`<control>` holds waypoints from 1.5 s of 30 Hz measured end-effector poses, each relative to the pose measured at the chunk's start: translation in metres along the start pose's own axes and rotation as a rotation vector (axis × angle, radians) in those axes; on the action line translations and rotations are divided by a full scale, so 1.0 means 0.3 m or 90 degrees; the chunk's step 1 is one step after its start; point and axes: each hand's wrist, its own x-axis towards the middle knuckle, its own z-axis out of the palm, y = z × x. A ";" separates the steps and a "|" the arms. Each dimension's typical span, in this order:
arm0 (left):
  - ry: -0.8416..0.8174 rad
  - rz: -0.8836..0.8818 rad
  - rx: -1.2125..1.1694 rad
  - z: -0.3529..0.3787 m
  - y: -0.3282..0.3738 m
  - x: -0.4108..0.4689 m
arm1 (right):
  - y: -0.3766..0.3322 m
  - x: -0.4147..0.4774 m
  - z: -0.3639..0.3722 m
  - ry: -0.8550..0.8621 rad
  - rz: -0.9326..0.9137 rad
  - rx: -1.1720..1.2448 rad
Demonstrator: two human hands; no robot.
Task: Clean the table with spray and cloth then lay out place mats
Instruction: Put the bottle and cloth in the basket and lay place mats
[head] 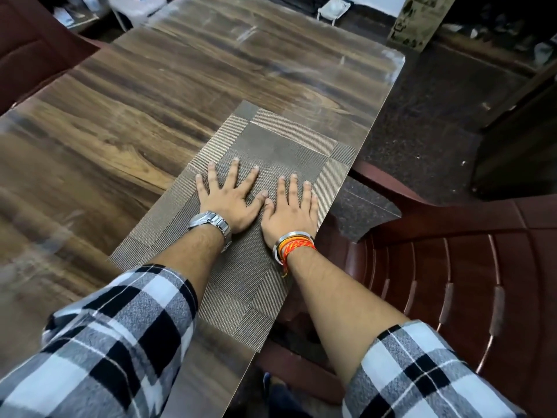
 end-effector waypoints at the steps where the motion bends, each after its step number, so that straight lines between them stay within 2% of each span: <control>1: 0.001 0.000 -0.001 0.000 0.000 0.000 | 0.002 0.000 0.001 0.004 0.002 0.001; 9: -0.004 0.027 0.016 -0.010 -0.003 0.021 | -0.004 0.006 0.006 0.010 0.015 -0.006; 30: 0.014 0.007 -0.001 0.001 0.002 0.022 | 0.003 0.019 0.005 0.010 0.006 -0.012; 34: -0.016 0.012 0.011 -0.009 0.001 0.024 | 0.001 0.018 0.002 0.007 0.006 -0.010; 38: -0.001 0.042 0.041 -0.047 -0.039 -0.041 | 0.003 0.018 -0.002 -0.016 0.000 -0.018; 41: 0.011 0.021 0.038 -0.059 -0.119 -0.154 | -0.007 0.022 -0.026 -0.047 0.006 -0.033; 43: 0.002 -0.015 0.035 -0.071 -0.192 -0.232 | -0.046 0.004 -0.049 -0.035 -0.041 -0.049; 45: 0.010 -0.058 0.020 -0.097 -0.267 -0.303 | -0.127 -0.035 -0.065 -0.026 -0.145 -0.056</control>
